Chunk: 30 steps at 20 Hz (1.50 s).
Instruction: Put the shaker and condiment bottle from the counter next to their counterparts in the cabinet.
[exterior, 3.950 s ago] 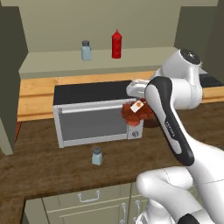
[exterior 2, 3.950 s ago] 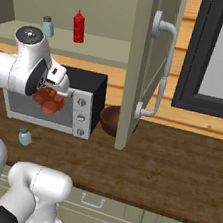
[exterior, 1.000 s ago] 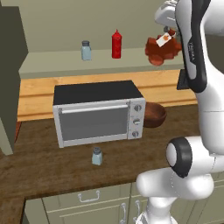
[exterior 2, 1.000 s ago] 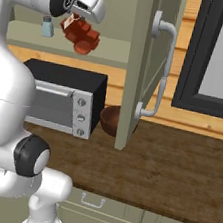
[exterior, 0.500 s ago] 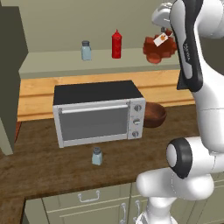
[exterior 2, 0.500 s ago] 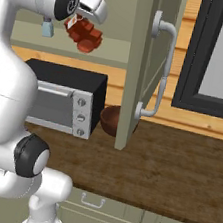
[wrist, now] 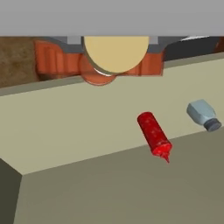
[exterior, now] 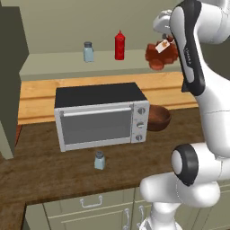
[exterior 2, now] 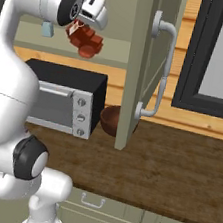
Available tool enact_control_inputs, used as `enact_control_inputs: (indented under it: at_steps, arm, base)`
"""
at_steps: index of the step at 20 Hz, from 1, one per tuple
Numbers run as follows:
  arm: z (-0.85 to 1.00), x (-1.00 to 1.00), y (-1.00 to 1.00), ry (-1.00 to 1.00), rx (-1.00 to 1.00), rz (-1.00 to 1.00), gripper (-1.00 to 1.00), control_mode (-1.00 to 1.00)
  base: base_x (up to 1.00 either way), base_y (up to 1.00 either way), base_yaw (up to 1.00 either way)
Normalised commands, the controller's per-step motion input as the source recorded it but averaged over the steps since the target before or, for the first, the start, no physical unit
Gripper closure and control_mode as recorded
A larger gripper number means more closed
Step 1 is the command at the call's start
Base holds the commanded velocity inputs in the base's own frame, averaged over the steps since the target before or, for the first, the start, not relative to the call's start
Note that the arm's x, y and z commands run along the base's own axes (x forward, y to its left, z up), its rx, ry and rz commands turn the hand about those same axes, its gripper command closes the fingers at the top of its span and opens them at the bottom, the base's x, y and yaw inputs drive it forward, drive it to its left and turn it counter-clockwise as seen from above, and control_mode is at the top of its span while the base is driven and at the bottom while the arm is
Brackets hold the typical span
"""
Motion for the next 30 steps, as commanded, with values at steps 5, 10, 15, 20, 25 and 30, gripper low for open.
enact_control_inputs:
  at_steps: [5, 10, 15, 20, 25, 30]
  arm:
    - [-0.10, 0.25, 0.00, 0.00, 0.00, 0.00, 1.00, -1.00]
    - [-0.01, 0.52, 0.00, 0.00, 0.00, 0.00, 1.00, -1.00]
    - [0.00, 0.68, 0.00, 0.00, 0.00, 0.00, 1.00, -1.00]
    - [-0.10, 0.26, 0.00, 0.07, 0.00, 0.00, 1.00, -1.00]
    - [-0.21, 0.02, 0.00, 0.08, 0.00, 0.00, 1.00, -1.00]
    - [-0.22, 0.46, 0.00, 0.01, 0.00, 0.00, 1.00, -1.00]
  base:
    - [0.00, 0.00, 0.00]
    - [0.00, 0.00, 0.00]
    - [0.00, 0.00, 0.00]
    - [0.00, 0.00, 0.00]
    - [0.00, 0.00, 0.00]
    - [0.00, 0.00, 0.00]
